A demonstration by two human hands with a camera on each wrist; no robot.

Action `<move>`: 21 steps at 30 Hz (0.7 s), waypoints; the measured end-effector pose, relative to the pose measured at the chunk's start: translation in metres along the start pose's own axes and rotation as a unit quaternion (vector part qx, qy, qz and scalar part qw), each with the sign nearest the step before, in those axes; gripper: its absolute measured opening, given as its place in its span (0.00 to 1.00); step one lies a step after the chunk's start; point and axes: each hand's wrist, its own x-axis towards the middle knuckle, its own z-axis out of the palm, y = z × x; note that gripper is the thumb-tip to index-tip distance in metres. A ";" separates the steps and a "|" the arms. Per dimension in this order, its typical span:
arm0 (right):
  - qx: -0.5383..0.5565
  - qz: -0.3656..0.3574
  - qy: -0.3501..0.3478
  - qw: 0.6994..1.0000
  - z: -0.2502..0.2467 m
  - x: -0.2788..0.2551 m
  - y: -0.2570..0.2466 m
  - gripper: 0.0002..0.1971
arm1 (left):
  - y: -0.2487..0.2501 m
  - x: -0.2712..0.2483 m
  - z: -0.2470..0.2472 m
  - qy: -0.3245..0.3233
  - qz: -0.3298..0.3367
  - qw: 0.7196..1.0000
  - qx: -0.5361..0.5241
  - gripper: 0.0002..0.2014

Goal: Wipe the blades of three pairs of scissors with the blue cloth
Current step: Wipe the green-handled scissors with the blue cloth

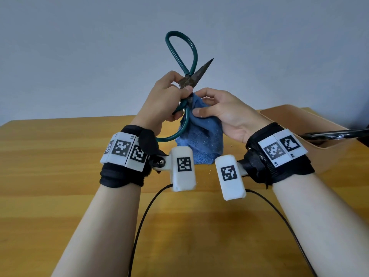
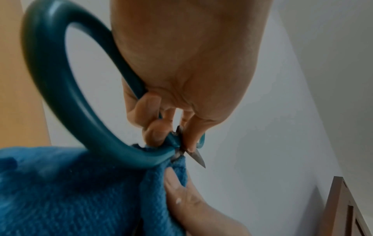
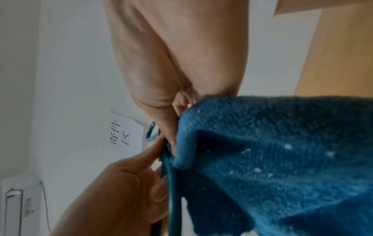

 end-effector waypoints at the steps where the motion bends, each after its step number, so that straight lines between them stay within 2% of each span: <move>1: -0.002 -0.001 -0.003 1.000 0.000 -0.001 0.000 0.13 | 0.000 0.000 0.000 -0.001 0.001 1.000 0.002 0.02; 4: -0.001 -0.004 0.037 0.999 0.002 0.000 0.005 0.03 | 0.001 -0.001 0.004 -0.017 -0.001 1.000 0.009 0.02; 6: -0.001 -0.010 0.061 0.998 0.002 0.000 0.007 0.08 | 0.000 0.000 0.005 -0.019 -0.003 1.000 0.004 0.02; 8: -0.016 -0.014 0.041 0.999 0.003 0.000 0.005 0.07 | -0.001 0.000 0.003 -0.007 -0.004 1.000 0.003 0.02; 11: -0.046 -0.007 0.000 0.999 0.003 0.000 0.002 0.15 | -0.003 0.001 -0.002 0.011 -0.005 1.000 -0.010 0.02; 15: -0.070 0.001 0.040 0.997 0.004 -0.003 0.005 0.06 | -0.001 0.000 -0.005 0.028 0.003 0.999 -0.019 0.01; 17: -0.076 0.002 0.067 0.995 0.006 -0.004 0.007 0.16 | 0.000 0.000 -0.008 0.044 -0.003 0.998 -0.041 0.01; 18: -0.075 -0.001 0.073 0.995 0.008 -0.003 0.008 0.16 | -0.001 0.000 -0.010 0.049 -0.006 0.998 -0.047 0.02; 21: -0.095 -0.010 0.061 0.994 0.017 -0.002 0.003 0.06 | -0.001 -0.001 -0.016 0.063 -0.010 0.997 -0.045 0.02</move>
